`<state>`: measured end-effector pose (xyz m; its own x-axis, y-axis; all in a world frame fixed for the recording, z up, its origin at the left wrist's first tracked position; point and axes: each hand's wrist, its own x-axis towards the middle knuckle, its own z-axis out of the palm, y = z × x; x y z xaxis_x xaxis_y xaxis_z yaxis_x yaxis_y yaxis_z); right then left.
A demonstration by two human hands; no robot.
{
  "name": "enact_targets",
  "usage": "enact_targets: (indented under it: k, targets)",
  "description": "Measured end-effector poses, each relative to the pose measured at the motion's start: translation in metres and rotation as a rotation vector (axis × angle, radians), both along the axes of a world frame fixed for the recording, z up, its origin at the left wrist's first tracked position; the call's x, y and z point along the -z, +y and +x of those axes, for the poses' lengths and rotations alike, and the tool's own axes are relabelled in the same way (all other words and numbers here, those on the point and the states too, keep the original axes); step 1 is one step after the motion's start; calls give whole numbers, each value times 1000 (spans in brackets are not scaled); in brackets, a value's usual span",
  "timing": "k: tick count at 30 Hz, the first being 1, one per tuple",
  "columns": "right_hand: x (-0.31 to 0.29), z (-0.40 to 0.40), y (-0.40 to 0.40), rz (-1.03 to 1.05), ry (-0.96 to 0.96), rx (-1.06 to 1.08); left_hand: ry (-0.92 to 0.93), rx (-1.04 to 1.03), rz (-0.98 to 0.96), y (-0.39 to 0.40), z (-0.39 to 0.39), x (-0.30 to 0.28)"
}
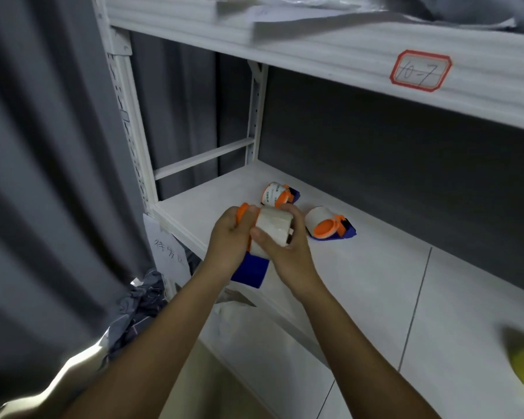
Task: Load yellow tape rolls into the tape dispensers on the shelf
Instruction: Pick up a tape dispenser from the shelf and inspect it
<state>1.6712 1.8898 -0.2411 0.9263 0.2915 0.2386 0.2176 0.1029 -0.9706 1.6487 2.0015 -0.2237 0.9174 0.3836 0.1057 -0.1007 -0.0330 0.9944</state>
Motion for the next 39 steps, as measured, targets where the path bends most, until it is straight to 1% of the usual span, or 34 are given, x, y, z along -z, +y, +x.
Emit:
enact_targets:
  k: [2,4,5,7,9,11,12,15,17,18,20,21,23,26,28,31,32,34,37,39]
  targets:
    - [5,6,0,80,40,27,8,-77,-11,14,0,2]
    - [6,18,-5,119,118,155,35,-149,-42,39,5,1]
    - [7,26,-9,106,161,228,47,-167,-42,53,8,0]
    - [11,39,-13,-12,204,308,68,-176,-24,79,17,-1]
    - [14,49,-5,-97,172,326,91,-167,-21,100,25,-1]
    - [16,59,17,-181,40,319,111,-154,-12,118,32,1]
    - [16,67,32,-265,-35,314,122,-153,-10,127,35,2]
    - [17,97,82,-601,-273,294,137,-150,-7,158,41,5]
    - [23,117,114,-800,-367,225,127,-153,-7,179,45,5]
    - [28,128,129,-908,-368,167,117,-152,-6,190,47,5]
    - [42,145,152,-1114,-290,62,119,-116,25,207,54,6]
    - [50,152,161,-1191,-251,32,123,-90,39,215,57,7]
    - [64,163,172,-1287,-235,21,120,-54,48,227,64,10]
    - [75,181,185,-1308,-258,88,124,-31,68,241,73,16]
    - [77,190,190,-1314,-239,116,135,-11,59,247,79,19]
    - [77,197,197,-1370,-175,16,121,6,33,254,84,20]
    - [76,195,199,-1359,-157,0,113,8,24,256,84,20]
    - [74,188,203,-1229,-190,29,103,10,14,258,87,20]
    - [66,162,201,-912,-342,151,85,16,30,256,90,18]
    - [60,141,192,-776,-415,228,69,38,49,246,91,14]
